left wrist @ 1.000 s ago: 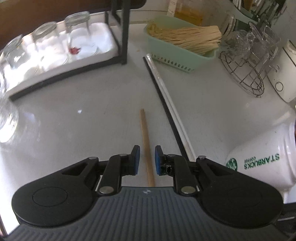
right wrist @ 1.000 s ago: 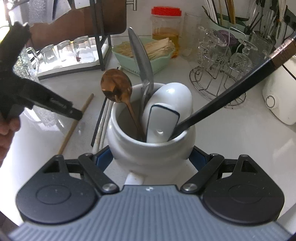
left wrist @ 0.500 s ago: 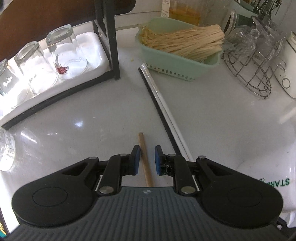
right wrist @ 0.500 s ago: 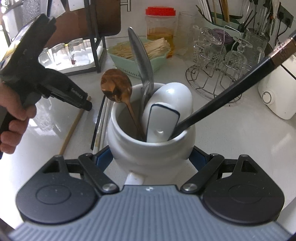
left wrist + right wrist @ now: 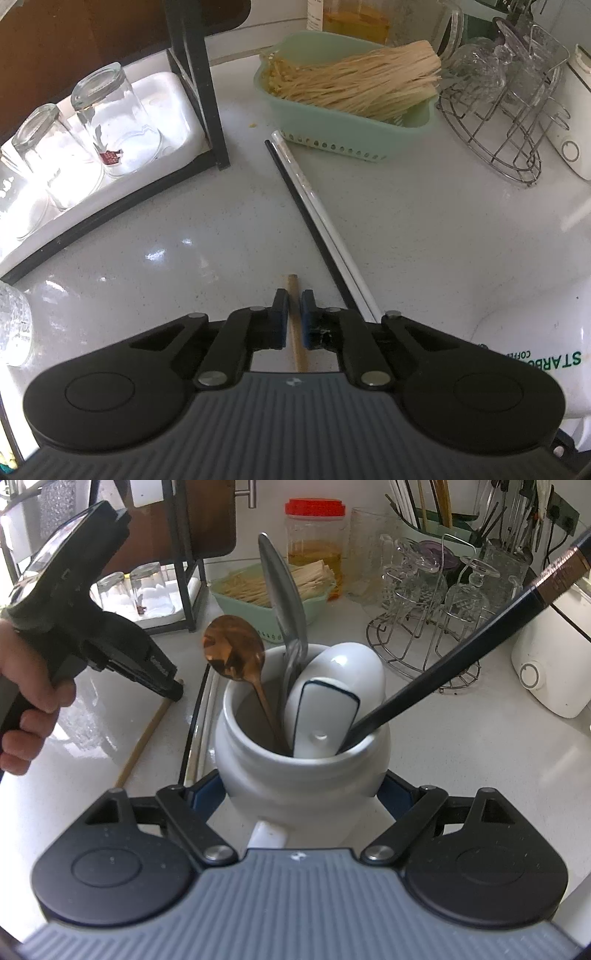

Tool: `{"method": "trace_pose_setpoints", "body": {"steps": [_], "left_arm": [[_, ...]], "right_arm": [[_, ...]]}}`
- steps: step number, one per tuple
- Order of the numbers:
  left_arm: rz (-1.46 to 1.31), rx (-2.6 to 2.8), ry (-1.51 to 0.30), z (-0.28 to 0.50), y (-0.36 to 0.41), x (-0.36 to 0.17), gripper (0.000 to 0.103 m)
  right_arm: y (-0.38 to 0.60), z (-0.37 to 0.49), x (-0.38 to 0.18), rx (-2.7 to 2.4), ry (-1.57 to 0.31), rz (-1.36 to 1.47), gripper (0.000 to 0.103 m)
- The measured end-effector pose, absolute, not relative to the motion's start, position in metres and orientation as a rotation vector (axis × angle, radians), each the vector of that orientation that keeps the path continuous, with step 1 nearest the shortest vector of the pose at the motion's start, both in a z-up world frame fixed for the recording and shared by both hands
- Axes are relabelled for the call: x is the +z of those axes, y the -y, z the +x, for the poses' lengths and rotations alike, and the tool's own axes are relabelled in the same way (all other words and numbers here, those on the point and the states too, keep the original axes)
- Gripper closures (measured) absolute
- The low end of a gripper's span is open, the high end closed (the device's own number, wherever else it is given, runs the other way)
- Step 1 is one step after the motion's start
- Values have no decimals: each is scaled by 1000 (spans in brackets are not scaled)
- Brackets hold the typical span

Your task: Organize utensils

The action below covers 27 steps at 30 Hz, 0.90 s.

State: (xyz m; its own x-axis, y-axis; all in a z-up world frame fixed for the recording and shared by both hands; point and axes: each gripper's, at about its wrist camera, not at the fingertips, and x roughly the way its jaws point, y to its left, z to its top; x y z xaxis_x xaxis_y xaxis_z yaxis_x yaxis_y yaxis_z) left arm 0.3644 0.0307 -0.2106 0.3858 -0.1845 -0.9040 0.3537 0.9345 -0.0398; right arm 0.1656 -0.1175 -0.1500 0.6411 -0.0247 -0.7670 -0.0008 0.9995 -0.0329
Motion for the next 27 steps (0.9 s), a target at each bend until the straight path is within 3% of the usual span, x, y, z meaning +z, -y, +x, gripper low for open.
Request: {"method": "trace_pose_setpoints", "body": {"steps": [9,27], "left_arm": [[136,-362,-1084,358,-35,-189,96],[47,-306,-878,300,-19,-73,96]], "right_arm": [[124,171,-152,24,-856,-50,13],[142,191,-153,200,-835,-127,13]]}}
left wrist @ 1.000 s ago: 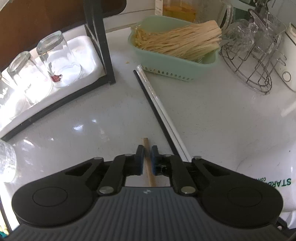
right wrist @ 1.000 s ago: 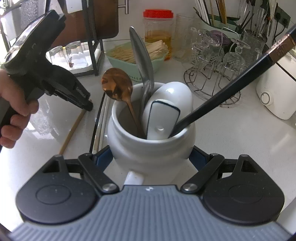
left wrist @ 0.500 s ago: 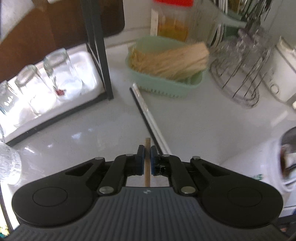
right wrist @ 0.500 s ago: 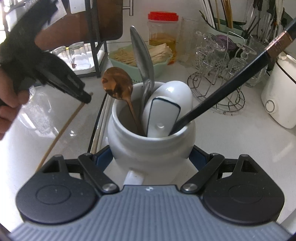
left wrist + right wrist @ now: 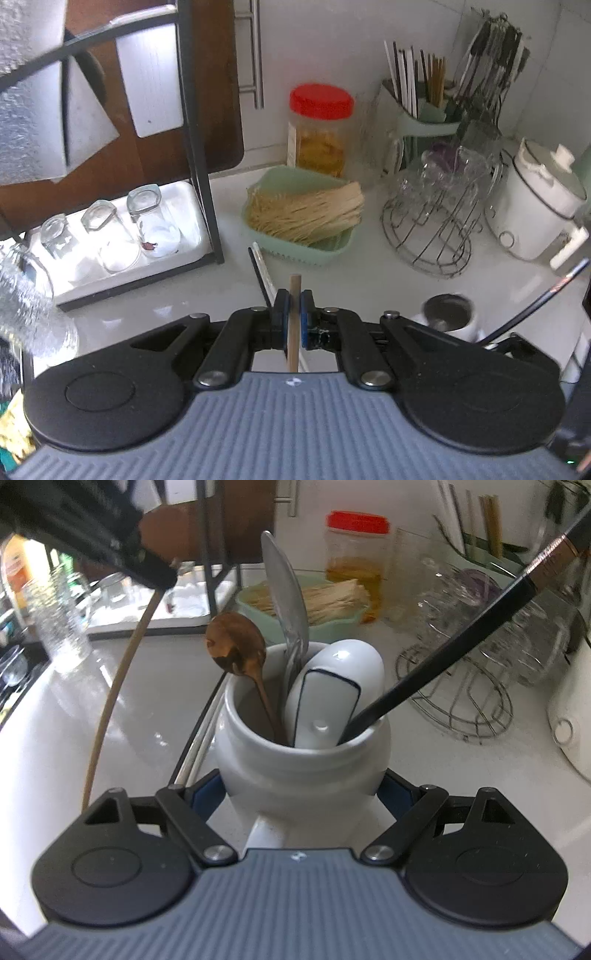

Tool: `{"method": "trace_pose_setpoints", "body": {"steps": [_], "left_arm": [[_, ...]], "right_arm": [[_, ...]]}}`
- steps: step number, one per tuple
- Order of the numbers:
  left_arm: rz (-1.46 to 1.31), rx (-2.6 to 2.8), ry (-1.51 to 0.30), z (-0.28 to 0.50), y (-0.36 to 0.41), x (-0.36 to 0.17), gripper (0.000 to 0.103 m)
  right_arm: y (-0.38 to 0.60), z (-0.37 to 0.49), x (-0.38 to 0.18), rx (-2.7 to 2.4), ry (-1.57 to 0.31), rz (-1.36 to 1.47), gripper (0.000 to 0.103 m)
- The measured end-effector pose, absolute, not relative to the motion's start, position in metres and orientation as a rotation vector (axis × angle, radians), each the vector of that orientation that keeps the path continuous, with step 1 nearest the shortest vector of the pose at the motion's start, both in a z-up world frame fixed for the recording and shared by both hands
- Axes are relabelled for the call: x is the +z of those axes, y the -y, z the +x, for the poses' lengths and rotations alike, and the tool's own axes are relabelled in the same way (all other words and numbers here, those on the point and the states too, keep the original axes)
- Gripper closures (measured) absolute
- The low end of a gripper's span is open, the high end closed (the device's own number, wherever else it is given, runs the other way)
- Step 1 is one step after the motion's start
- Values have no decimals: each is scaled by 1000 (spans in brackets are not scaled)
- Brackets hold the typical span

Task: Organize utensils
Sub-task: 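Lift the wooden chopstick with the left tool and carry it over the mug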

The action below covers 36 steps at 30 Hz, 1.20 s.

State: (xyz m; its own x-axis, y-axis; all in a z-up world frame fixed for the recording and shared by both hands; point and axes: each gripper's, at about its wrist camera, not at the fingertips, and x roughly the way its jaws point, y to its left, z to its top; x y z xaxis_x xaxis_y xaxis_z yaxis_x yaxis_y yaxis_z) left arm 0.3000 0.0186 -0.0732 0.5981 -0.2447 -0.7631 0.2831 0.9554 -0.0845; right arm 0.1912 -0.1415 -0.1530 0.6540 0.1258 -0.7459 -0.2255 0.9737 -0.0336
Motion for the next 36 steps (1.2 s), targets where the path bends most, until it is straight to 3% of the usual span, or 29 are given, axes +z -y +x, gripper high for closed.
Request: {"method": "trace_pose_setpoints", "body": {"steps": [26,36], "left_arm": [[-9,-267,-738,231,9,7,96],[52,-338,-671,216,17,65,96]], "right_arm": [[153,196,-156,356,-796,-180,13],[153,196,-156,357,-796,-179,13]]}}
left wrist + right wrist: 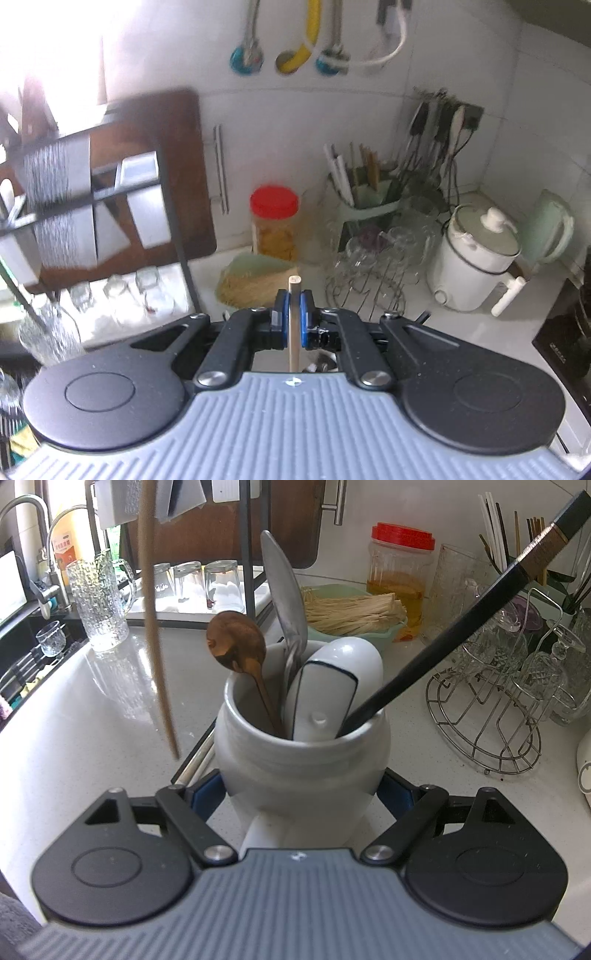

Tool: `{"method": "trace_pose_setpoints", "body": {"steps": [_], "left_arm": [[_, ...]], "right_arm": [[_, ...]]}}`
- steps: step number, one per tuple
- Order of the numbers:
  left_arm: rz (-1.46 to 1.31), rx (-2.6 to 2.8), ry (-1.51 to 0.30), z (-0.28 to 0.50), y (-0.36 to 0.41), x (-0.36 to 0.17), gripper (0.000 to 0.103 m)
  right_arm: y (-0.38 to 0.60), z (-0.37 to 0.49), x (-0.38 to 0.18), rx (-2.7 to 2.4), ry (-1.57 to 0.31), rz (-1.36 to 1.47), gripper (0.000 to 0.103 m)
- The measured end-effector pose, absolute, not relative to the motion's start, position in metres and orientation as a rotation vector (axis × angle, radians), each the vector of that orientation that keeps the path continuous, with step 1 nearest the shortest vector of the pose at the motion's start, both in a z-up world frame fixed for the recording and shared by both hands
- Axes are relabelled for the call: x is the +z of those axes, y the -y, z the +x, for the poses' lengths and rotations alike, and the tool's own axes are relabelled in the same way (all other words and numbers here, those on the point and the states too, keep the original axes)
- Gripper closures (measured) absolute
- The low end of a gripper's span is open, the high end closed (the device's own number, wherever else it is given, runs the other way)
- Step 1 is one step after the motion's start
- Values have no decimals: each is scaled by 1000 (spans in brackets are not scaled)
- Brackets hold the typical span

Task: Organize utensils
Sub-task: 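Lift the wooden chopstick with the left tool and carry it over the mug, then lower the wooden chopstick into the mug and open the left tool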

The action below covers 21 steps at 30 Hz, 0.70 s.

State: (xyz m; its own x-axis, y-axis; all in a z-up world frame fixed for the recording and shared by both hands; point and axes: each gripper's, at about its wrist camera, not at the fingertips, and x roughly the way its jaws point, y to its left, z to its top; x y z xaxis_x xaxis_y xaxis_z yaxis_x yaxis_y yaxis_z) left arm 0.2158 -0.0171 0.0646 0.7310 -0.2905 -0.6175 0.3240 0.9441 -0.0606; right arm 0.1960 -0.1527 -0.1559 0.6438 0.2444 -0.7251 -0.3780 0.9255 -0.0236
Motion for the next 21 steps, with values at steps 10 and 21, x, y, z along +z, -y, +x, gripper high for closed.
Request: {"method": "trace_pose_setpoints", "body": {"steps": [10,21], "left_arm": [[52,-404,-563,205,32,111,96],[-12,-418,-601,222,40,82,96]], "right_arm": [[153,196,-156,355,-801,-172,13],[153,195,-156,354,-796,-166,13]]}}
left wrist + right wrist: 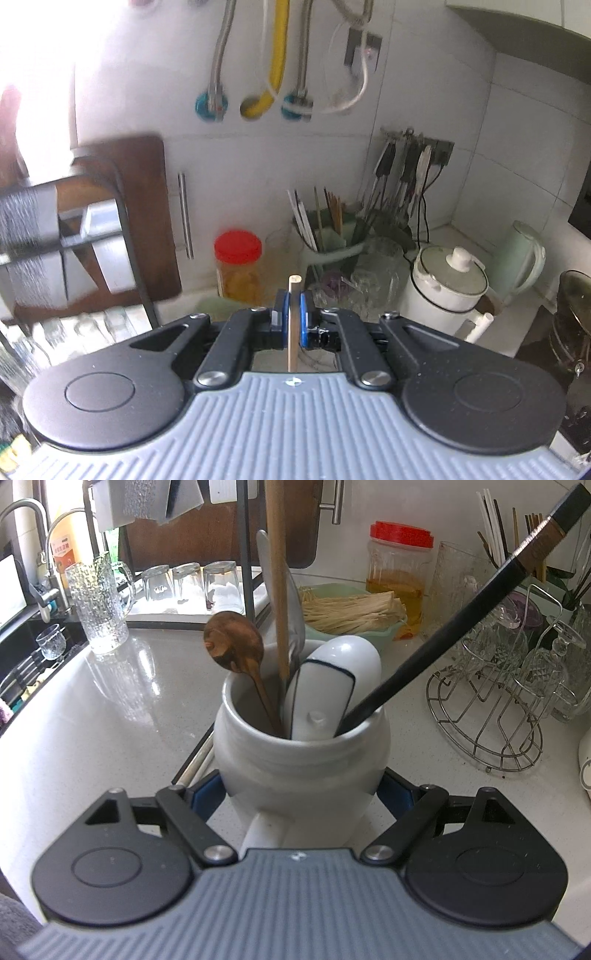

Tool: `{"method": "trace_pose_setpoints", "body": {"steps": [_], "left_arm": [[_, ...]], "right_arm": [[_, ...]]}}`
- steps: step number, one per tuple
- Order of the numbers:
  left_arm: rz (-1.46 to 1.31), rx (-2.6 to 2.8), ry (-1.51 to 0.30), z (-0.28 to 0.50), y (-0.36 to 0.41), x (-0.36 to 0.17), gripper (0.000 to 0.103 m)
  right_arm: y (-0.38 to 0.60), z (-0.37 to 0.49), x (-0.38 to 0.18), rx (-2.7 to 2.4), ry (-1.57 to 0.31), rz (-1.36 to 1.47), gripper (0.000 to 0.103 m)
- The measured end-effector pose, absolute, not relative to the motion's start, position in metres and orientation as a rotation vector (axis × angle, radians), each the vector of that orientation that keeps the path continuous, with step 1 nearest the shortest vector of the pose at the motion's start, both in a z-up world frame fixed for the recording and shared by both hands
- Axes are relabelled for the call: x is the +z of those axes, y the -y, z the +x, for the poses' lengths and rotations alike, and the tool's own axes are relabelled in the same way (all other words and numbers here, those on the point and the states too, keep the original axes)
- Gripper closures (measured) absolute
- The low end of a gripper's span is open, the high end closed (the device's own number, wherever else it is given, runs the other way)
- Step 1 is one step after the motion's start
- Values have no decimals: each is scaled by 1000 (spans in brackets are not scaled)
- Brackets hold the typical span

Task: Organize utensils
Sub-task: 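Lower the wooden chopstick into the mug and open the left tool, then move the left tool down to the black chopstick on the counter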

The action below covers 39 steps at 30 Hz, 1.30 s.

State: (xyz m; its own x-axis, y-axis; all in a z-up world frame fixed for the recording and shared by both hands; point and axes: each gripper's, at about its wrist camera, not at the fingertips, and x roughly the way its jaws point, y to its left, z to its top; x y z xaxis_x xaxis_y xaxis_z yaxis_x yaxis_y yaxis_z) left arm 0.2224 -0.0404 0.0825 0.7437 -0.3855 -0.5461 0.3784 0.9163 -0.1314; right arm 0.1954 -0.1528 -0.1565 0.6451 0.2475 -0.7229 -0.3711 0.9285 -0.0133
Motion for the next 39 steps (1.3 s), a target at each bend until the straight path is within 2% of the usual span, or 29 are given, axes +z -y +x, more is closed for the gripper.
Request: {"method": "trace_pose_setpoints", "body": {"steps": [18,32,33,35,36,37,39], "left_arm": [[15,-575,-1052,284,47,19,96],[88,-581,-1120,300,58,10,95],[91,-574,-1114,300,57,11,93],[78,-567,-1090,300,52,16,80],[68,-562,-1077,300,49,18,65],[58,-557,-1057,299,45,21,57],[44,-550,-1018,296,38,26,57]], "right_arm": [[152,196,-156,346,-798,-164,13],[151,196,-157,332,-794,-158,13],[151,196,-157,330,-793,-158,13],[150,196,-157,326,-792,-156,13],[149,196,-157,323,-792,-156,13],[149,197,-157,321,-792,-155,13],[148,197,-157,315,-792,-150,13]]}}
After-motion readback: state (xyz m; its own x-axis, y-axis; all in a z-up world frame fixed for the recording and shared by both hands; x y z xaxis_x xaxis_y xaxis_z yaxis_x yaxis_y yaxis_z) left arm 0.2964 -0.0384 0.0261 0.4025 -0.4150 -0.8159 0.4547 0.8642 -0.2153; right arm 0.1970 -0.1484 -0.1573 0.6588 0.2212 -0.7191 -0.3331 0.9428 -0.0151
